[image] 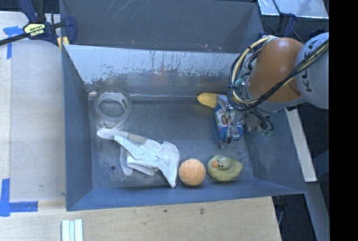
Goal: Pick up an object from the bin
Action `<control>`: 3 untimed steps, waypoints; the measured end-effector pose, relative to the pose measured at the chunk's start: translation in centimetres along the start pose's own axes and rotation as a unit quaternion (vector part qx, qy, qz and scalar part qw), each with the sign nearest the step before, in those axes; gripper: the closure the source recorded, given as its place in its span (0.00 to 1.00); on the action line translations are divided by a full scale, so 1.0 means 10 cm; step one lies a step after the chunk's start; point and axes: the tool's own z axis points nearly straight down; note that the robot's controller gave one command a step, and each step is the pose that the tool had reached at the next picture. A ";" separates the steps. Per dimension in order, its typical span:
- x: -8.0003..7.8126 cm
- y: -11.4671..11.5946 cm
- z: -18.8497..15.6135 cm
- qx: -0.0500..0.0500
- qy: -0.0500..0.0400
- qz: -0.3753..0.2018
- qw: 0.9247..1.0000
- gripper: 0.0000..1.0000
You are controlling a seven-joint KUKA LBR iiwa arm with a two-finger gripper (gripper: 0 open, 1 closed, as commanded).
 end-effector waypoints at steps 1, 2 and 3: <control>0.00 0.00 0.00 0.000 0.000 0.000 1.000 1.00; 0.01 0.01 -0.41 -0.001 0.004 -0.002 1.000 1.00; -0.06 0.00 -0.96 0.000 0.001 0.000 1.000 1.00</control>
Offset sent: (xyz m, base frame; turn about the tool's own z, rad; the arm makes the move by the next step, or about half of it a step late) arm 0.0009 0.0015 0.0688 -0.0078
